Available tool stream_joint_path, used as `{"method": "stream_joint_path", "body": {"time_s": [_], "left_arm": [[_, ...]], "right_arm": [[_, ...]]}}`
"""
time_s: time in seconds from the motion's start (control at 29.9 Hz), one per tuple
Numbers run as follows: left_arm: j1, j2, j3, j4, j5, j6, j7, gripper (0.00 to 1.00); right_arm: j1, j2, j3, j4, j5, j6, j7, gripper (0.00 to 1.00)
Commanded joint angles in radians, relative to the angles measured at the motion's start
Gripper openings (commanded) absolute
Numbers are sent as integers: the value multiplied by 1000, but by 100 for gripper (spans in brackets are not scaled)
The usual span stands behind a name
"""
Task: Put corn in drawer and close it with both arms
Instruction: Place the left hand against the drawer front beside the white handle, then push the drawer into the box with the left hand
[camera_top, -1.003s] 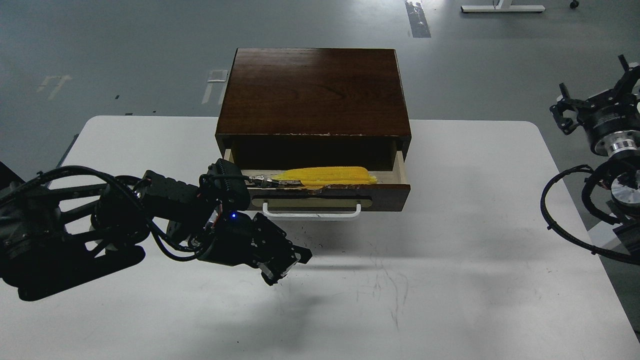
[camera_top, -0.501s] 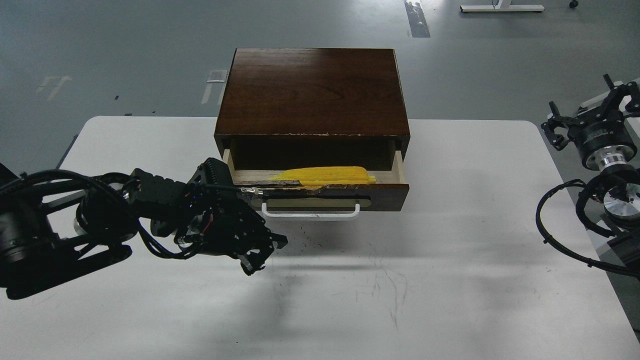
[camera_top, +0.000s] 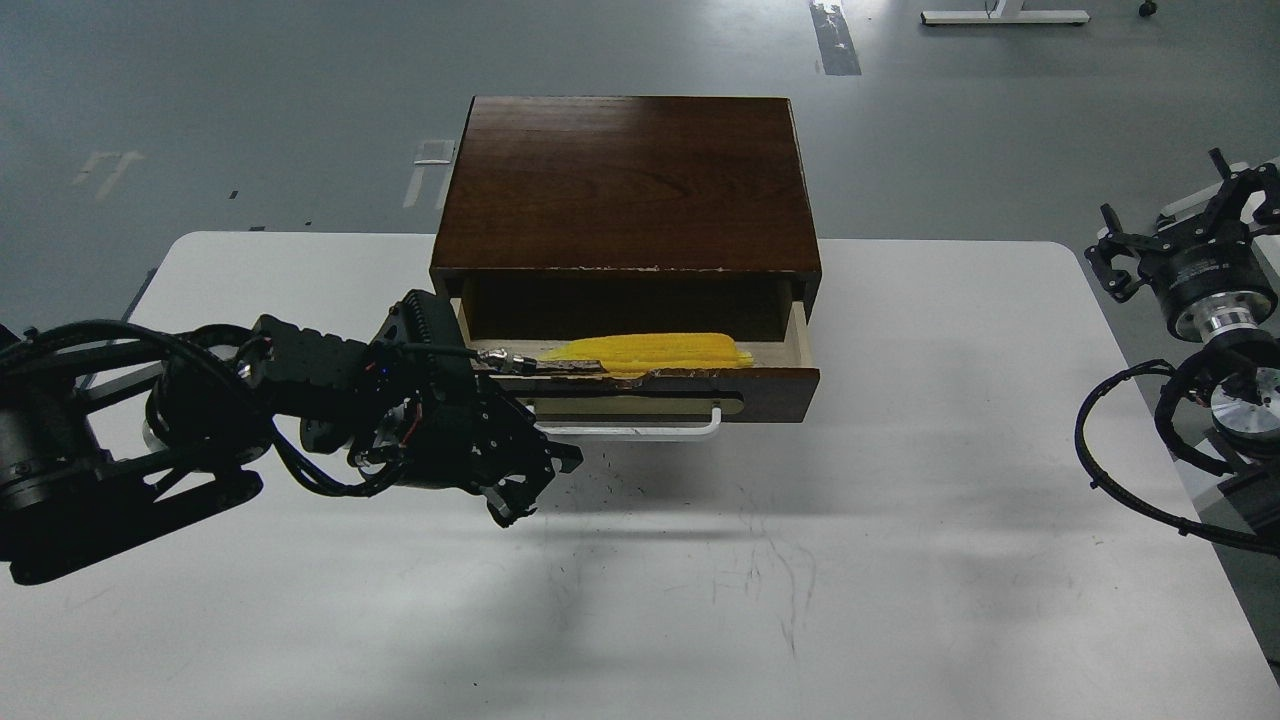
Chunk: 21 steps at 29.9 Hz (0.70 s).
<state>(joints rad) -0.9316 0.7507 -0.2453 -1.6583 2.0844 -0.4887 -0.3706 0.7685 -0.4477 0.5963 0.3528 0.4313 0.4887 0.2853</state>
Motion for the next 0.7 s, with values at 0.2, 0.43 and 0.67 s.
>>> {"method": "stream_joint_path", "body": {"time_s": [0.2, 0.43, 0.67], "left_arm": [[2, 1, -14, 18, -14, 0, 6, 0], [1, -10, -17, 71, -14, 0, 7, 0], [1, -30, -17, 140, -18, 0, 4, 0]], "right_arm": [[3, 0, -10, 0, 0, 0, 2, 100], [5, 0, -12, 0, 0, 0, 2, 100], [3, 0, -12, -8, 0, 0, 2, 100]]}}
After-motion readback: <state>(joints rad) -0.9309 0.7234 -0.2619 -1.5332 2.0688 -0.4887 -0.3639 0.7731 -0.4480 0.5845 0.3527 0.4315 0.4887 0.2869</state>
